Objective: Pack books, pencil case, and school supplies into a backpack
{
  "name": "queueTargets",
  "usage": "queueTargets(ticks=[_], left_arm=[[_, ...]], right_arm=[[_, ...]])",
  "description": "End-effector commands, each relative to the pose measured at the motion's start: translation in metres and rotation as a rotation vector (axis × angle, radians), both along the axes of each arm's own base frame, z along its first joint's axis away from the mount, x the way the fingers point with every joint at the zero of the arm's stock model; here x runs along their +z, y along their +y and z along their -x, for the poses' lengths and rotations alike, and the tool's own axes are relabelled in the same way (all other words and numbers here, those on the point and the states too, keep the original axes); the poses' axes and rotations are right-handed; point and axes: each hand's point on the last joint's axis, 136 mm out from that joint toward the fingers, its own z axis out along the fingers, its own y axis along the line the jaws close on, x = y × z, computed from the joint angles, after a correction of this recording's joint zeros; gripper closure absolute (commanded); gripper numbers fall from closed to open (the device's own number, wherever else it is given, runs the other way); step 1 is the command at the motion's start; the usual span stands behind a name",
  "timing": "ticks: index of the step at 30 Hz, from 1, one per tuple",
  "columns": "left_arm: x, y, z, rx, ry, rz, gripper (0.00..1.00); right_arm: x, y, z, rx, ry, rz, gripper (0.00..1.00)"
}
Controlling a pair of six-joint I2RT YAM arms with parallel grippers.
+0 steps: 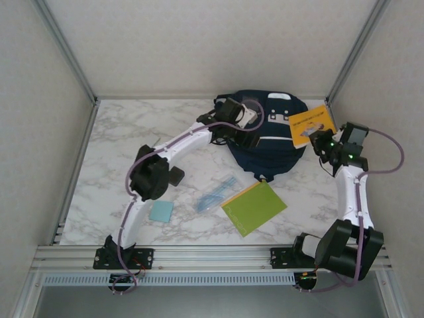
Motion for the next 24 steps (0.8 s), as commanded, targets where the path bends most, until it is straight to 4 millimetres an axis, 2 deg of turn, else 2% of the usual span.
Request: queueTargets(ticks=[1,8,12,19,21,24], left_arm=[[-0.027,0.005,0.012,-0.103,0.009,-0.151,0.20],[-0.067,-0.008,0.016,-0.169,-0.003,-0.227,0.15],[-0.087,-0.004,0.017,-0.190,-0.013,-0.288,0.08],[-0.088,-0.009,0.056,-0.317,0.112,-0.255,0.04],[-0.097,-0.007,0.049,-0.299,0.071,-0.296,0.04],[-0.114,-0.001,0.015,-0.180,-0.047,-0.386,0.05]], right_arm=[[0.016,0.005,0.007,0.055,-0.069,0.010,1.00],[0.021,0.003,0.013,0.054,-0.080,0.002,1.00],[0.021,0.003,0.013,0.052,-0.083,-0.004,1.00],[0.020,0.004,0.014,0.052,-0.080,-0.014,1.00],[0.019,0.003,0.013,0.050,-0.081,-0.019,1.00],[0.017,0.005,0.012,0.058,-0.078,-0.035,1.00]])
